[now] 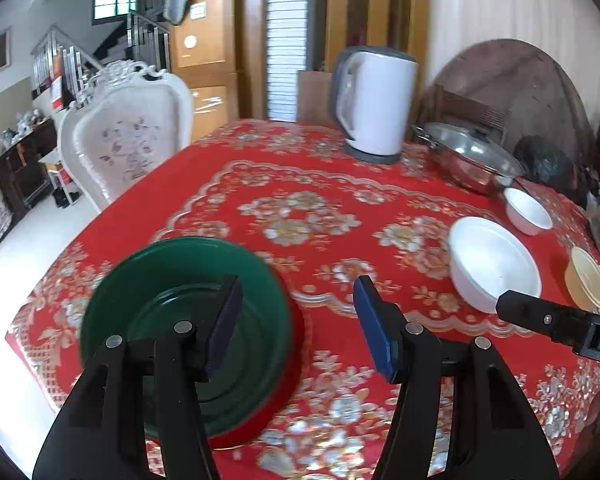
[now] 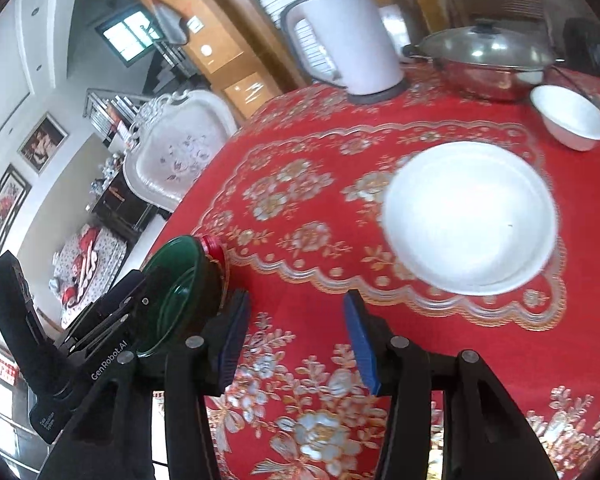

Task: Organize plates and bowls
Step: 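Reach both grippers to the rim of the large white plate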

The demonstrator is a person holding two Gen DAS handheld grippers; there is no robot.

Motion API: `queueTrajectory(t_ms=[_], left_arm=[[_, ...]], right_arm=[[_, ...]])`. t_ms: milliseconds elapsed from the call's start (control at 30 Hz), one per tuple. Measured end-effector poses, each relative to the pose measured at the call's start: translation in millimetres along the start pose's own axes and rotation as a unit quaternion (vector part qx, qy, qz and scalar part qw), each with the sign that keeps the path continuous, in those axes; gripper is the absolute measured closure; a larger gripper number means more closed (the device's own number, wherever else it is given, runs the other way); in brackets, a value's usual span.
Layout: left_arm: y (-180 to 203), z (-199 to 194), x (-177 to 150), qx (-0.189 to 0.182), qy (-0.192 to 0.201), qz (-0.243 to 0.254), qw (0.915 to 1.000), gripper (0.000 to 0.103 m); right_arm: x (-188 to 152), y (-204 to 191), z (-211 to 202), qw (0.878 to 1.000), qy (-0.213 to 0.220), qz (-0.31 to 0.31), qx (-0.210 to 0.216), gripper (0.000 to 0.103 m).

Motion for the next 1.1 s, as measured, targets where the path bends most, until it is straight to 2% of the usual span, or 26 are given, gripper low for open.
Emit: queueTrajectory(t_ms=[300, 533, 833, 1100], left_arm=[[54, 13, 7, -0.030, -0.015, 0.037, 0.9987, 0.045], [94, 28, 12, -0.076, -0.044, 0.049, 0.9949, 0.045], [126, 48, 24, -0.083, -0.064, 0.062, 0.9925, 0.045], [146, 69, 35, -0.100, -0.091, 0.062, 0.9889, 0.045]], right_arm=[[0, 44, -26, 0.999, 0.021, 0.037, -0.006, 0.054], [-2, 81, -47, 0.996, 0.040, 0.072, -0.015, 0.053], [-6, 130, -59, 0.992, 0.046, 0.119, -0.020, 0.051], [3, 163, -61, 0.987, 0.050, 0.150, -0.029, 0.051]])
Point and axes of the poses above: each gripper's, at about its wrist camera, not at the fingertips, and z roughly the way its jaws point, y to its right, x to its top, the point moved 10 cm from there along z, roughly the way its jaws point, and after that the axes turned 15 degrees about -y, right-handed, at the moved point
